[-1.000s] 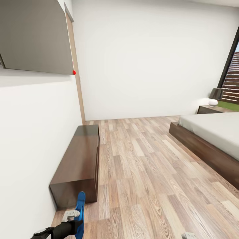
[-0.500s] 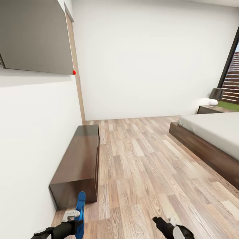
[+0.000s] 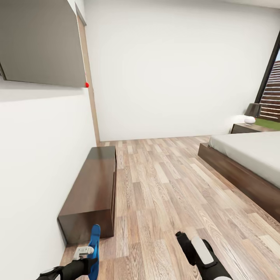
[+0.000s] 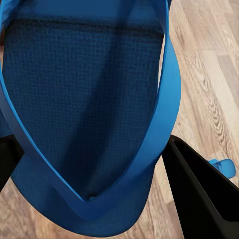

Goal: In the bedroom, move the book from the bed onto either nightstand, and place the two sandals side by side next to the bed.

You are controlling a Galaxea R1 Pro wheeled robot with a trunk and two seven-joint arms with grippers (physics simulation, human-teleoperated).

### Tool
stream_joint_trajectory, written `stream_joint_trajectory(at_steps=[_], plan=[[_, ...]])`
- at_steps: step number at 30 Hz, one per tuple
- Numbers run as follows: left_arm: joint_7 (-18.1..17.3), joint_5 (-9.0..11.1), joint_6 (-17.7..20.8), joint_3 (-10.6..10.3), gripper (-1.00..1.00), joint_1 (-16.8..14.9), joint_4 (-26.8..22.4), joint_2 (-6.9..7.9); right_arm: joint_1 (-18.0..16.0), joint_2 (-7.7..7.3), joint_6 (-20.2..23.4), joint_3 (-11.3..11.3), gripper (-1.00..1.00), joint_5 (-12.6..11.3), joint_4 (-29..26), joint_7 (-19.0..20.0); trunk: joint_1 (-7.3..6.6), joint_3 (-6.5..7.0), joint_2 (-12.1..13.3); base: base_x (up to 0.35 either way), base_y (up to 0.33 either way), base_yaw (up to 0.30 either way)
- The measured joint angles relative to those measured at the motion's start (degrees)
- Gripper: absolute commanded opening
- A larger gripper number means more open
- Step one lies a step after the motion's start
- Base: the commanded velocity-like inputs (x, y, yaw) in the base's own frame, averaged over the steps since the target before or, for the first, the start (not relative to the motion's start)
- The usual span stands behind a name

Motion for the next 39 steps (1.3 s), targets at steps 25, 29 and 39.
stream_joint_trajectory(at_steps=[25,29,39], plan=[[0.0,0.0,0.1,0.1,-1.00,0.0,-0.1,0.08,0.0,-0.03,0.8,0.3,1.00,-26.4,1.8,-9.9,0.00,0.00,0.0,0.000,0.000,0.000],[-0.1,0.0,0.1,0.1,-1.00,0.0,-0.2,0.06,0.0,-0.03,1.0,0.3,1.00,-26.6,2.0,-10.0,0.00,0.00,0.0,0.000,0.000,0.000],[-0.2,0.0,0.1,0.0,-1.00,0.0,-0.2,0.08,0.0,0.06,1.0,0.4,1.00,-26.6,2.1,-9.8,1.75,-1.43,-3.2,0.000,0.000,0.000]])
